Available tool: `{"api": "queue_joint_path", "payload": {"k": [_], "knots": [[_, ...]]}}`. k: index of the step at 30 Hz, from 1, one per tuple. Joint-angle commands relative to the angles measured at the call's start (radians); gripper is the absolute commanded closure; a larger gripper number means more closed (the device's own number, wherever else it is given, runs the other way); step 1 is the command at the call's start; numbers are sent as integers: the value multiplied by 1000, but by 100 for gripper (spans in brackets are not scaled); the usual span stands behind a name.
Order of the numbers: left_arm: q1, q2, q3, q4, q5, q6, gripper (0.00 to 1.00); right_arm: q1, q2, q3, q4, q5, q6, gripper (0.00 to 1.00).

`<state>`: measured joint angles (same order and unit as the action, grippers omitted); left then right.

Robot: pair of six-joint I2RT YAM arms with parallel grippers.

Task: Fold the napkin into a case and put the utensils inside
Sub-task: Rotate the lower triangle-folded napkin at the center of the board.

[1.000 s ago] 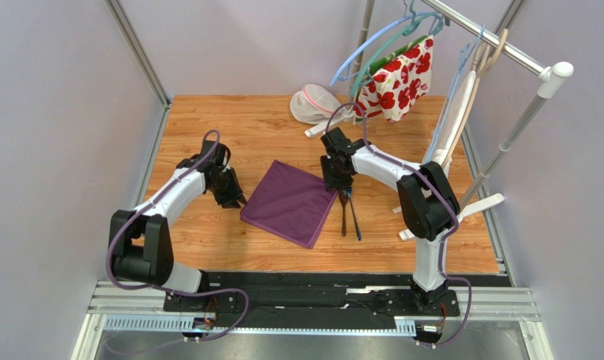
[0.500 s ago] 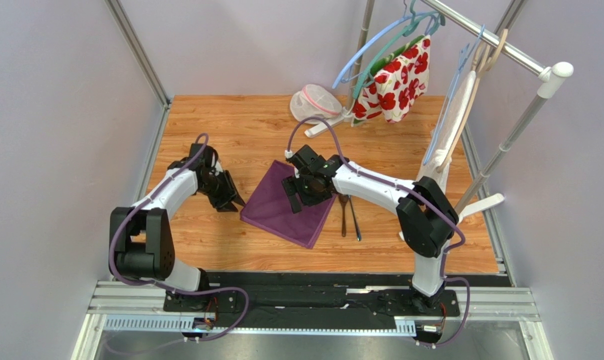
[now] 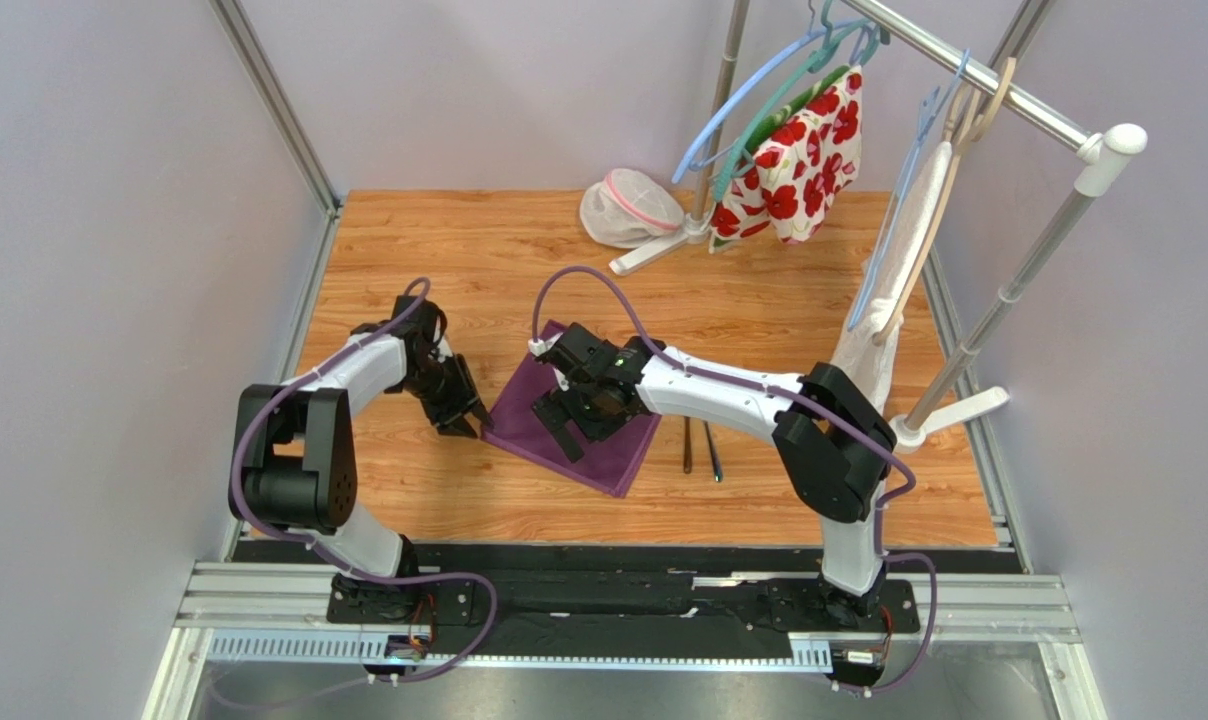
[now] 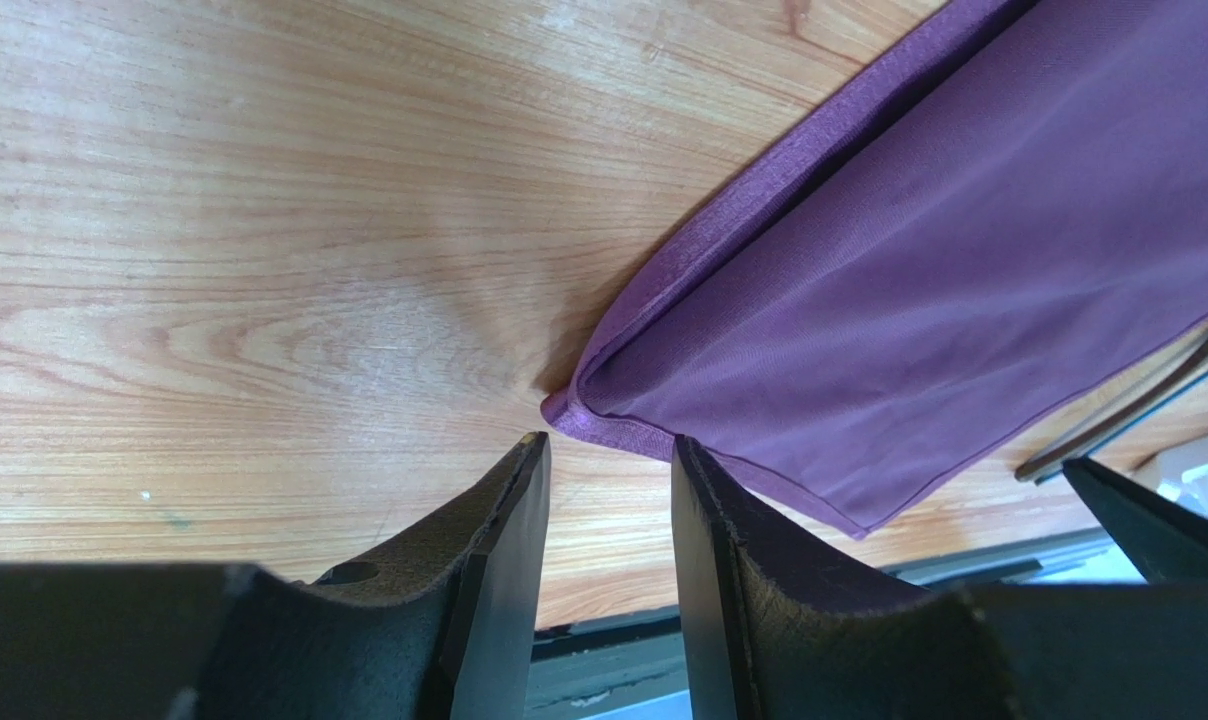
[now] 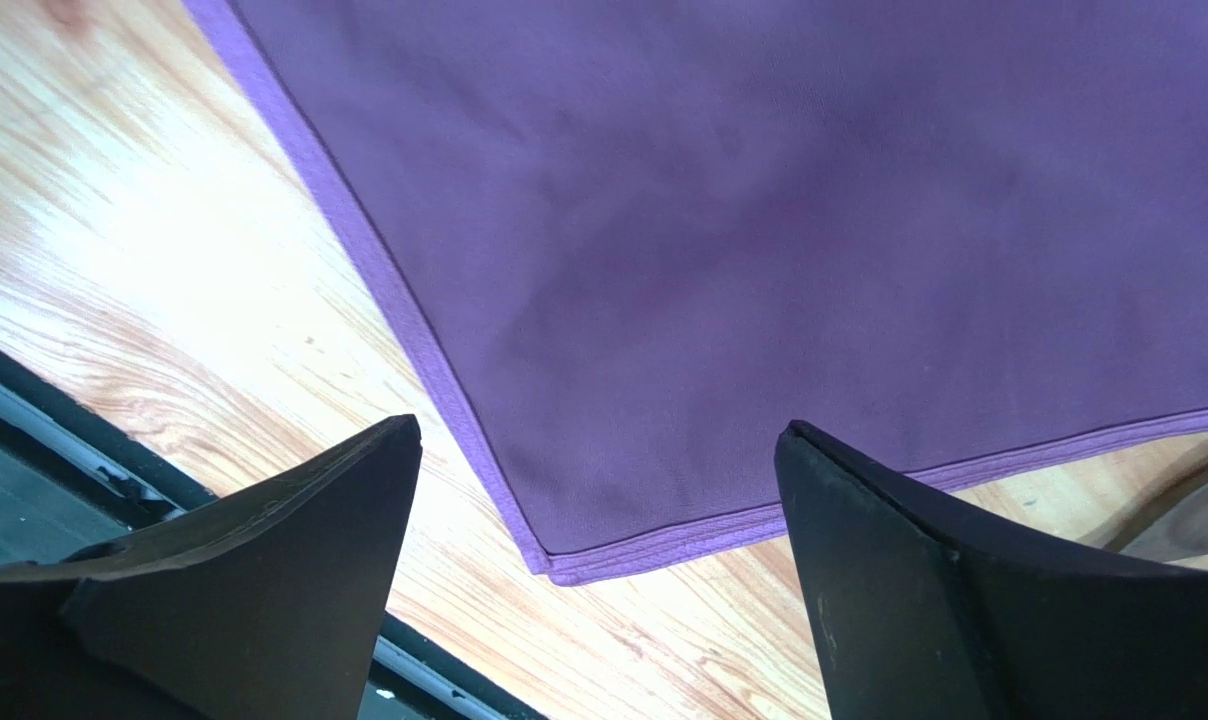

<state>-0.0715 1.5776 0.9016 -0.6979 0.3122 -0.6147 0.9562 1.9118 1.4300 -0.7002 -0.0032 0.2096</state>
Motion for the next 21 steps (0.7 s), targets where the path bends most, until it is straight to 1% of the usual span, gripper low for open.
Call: {"api": "queue_joint_path", "payload": {"k": [1, 6, 9, 15, 16, 19, 21], "knots": [[-11, 12, 5, -5, -41, -31, 55, 36, 15, 90, 16, 75, -53, 7], [-16, 35, 13, 20, -33, -46, 55, 96, 76, 148, 14, 132, -82, 7], [-22, 56, 22, 26, -30, -54, 56, 119, 117, 190, 15, 147, -98, 10], [-24, 91, 43, 25, -25, -71, 59, 150, 199, 282, -21, 160, -113, 25], [-24, 94, 45, 23, -27, -71, 59, 153, 216, 283, -24, 170, -111, 29], [-24, 102, 54, 20, -27, -76, 64, 170, 224, 271, -16, 177, -115, 34], [-24, 102, 56, 21, -28, -74, 66, 180, 220, 254, -1, 178, -111, 35]]}}
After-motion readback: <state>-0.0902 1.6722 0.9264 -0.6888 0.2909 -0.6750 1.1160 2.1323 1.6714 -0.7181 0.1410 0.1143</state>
